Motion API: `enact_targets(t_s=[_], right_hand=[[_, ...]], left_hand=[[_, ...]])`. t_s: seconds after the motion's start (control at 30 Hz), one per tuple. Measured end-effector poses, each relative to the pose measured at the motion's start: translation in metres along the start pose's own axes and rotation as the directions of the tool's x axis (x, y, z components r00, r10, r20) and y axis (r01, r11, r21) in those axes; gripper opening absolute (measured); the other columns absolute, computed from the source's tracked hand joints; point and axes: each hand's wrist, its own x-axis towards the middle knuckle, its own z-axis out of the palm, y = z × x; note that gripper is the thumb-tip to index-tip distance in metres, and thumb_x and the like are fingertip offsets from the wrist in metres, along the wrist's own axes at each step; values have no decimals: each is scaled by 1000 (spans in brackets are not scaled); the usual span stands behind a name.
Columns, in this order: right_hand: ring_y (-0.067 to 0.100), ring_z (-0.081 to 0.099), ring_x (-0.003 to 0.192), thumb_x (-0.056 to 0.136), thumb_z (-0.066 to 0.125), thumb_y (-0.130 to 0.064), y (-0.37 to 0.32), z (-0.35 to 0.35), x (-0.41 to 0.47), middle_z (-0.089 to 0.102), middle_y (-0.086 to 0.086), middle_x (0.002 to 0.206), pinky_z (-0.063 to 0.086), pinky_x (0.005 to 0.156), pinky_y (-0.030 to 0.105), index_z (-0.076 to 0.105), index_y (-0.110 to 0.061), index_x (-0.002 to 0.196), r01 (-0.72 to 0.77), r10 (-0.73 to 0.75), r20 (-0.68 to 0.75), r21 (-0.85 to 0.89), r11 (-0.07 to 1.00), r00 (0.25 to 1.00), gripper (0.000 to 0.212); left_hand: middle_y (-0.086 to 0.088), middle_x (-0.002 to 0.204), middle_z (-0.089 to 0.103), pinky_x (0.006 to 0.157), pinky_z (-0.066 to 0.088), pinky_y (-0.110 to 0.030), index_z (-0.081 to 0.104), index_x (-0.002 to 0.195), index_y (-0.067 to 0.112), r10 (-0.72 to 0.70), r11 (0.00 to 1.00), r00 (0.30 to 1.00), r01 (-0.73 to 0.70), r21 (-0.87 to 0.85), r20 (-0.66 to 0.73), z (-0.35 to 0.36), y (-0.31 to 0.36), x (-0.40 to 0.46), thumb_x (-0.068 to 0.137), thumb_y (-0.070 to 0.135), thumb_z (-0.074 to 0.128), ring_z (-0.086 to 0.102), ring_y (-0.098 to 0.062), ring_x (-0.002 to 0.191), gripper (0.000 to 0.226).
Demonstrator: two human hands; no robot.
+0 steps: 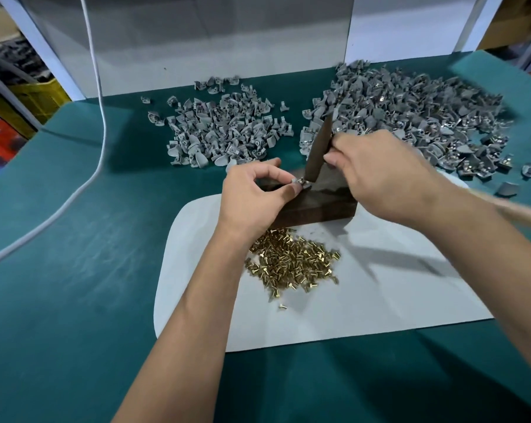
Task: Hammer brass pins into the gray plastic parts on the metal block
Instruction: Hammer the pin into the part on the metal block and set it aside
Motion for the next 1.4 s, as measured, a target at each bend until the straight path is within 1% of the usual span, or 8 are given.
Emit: enact_targets(t_s=[0.13, 0.3, 0.43, 0.57, 0.73, 0.9, 1.03, 1.4], right_hand=[[33, 51, 60, 107, 37, -35, 1, -13, 0, 50, 1, 70, 35, 57, 36, 55, -17, 105, 31, -1, -269, 109, 994, 963, 26], [34, 48, 74, 109, 36, -36, -7, -3, 3, 43, 1, 73, 35, 65, 38, 42, -24, 97, -36, 37, 29, -22, 999, 999, 18], [36, 51, 67, 109, 39, -34, -3, -13, 3, 52, 8, 75, 42, 62, 41, 55, -15, 107, -15, 31, -210, 75, 997, 977, 25], [38, 53, 75, 110, 36, -34, -9, -2, 3, 59, 14, 85, 39, 65, 40, 46, -19, 99, -51, 51, 33, 3, 999, 998, 21], [32, 44, 61, 109, 38, -34, -3, -11, 4, 40, -2, 65, 39, 61, 39, 54, -14, 105, -36, 54, -202, 90, 995, 978, 26], [33, 44, 71, 110, 37, -35, -8, -7, 5, 44, 3, 74, 36, 66, 39, 41, -22, 95, -75, 76, 36, -21, 997, 996, 21], [21, 41, 53, 109, 38, -33, -9, -10, 2, 39, -4, 65, 36, 59, 38, 52, -15, 106, -39, 55, -183, 94, 995, 981, 24], [32, 42, 69, 110, 35, -36, -15, -5, 3, 46, 4, 76, 35, 64, 39, 40, -23, 96, -26, 26, -16, -3, 1000, 1000, 19]], left_hand=[[8, 107, 71, 104, 45, -25, 82, 79, 20, 11, 1000, 1000, -12, 7, 9, -1, -2, 2, 77, 12, 87, 62, 0, 120, 10], [-3, 125, 71, 103, 44, -22, 80, 77, 22, 7, 1000, 1000, -7, -1, -4, 0, -1, 1, 77, 11, 88, 62, -2, 122, 14], [16, 104, 71, 96, 42, -13, 79, 74, 26, 32, 999, 999, -32, -3, 11, -1, -2, 2, 77, 10, 87, 63, 0, 120, 18], [-4, 125, 71, 89, 42, -3, 78, 74, 26, 31, 999, 999, -31, 11, -22, 0, -2, 1, 78, 10, 87, 63, -2, 121, 19], [8, 111, 71, 88, 40, -3, 80, 76, 25, 43, 999, 999, -43, 12, -4, -1, -2, 2, 78, 11, 87, 62, 1, 121, 16], [-5, 126, 70, 85, 39, 2, 79, 76, 26, 43, 999, 999, -42, 25, -28, 1, -2, 1, 78, 10, 87, 63, -1, 119, 18], [-1, 121, 72, 98, 45, -13, 79, 76, 25, 58, 998, 998, -57, 30, -15, 0, -2, 2, 78, 11, 87, 63, -1, 120, 17], [5, 110, 72, 100, 48, -21, 78, 72, 28, 40, 999, 999, -40, -6, -13, 1, -3, 2, 77, 7, 87, 64, -1, 118, 23]])
